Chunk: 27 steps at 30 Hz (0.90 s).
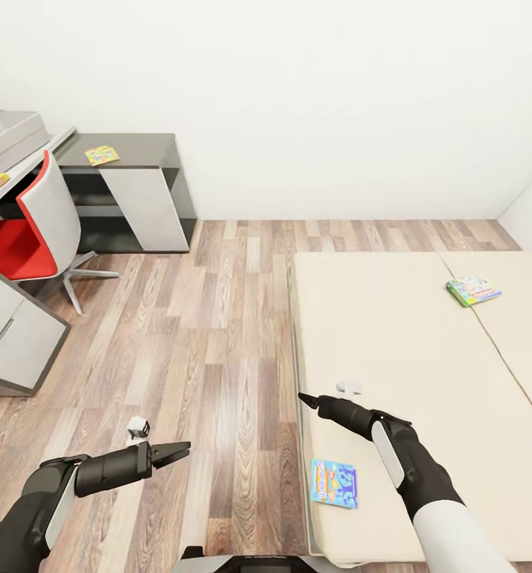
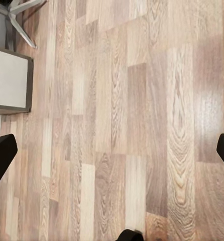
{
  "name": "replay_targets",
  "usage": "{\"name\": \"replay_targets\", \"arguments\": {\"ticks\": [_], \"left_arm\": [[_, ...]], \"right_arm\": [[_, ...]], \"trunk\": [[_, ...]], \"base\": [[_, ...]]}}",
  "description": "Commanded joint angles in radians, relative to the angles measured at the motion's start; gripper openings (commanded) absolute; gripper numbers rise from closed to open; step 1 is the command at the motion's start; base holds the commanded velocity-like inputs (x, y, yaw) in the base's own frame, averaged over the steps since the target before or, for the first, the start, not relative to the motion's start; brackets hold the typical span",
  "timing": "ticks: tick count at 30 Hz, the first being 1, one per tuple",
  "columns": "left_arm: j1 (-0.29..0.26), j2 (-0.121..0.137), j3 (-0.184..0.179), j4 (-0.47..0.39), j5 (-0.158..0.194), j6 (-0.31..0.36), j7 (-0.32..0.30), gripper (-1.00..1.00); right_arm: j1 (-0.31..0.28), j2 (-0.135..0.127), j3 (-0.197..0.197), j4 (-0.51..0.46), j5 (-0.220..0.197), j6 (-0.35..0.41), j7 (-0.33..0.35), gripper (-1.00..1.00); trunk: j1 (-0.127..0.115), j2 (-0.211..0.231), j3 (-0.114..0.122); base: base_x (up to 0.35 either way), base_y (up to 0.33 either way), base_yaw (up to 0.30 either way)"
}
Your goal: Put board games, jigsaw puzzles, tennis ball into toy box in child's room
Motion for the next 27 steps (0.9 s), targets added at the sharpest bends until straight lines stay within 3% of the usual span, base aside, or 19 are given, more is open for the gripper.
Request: {"name": "replay_targets", "arguments": {"ticks": [1, 11, 27], "left_arm": [[0.0, 0.001, 0.0, 0.0, 0.001, 0.011, -0.003, 1.0], [0.0, 0.0, 0.0, 0.0, 0.001, 0.01, -0.003, 1.0], [0.0, 0.001, 0.0, 0.0, 0.001, 0.01, -0.003, 1.0]], "right_arm": [[-0.001, 0.001, -0.004, 0.0, -0.006, 0.008, 0.003, 1.0], [-0.001, 0.002, -0.003, 0.0, -0.004, 0.006, 0.003, 1.0], [-0.001, 0.002, -0.002, 0.0, -0.005, 0.005, 0.003, 1.0]], "trunk": [[0.001, -0.002, -0.001], [0.001, -0.002, 0.001], [0.001, -0.002, 0.025]], "base": [[0.0, 0.0, 0.002], [0.0, 0.0, 0.0], [0.0, 0.0, 0.0]]}}
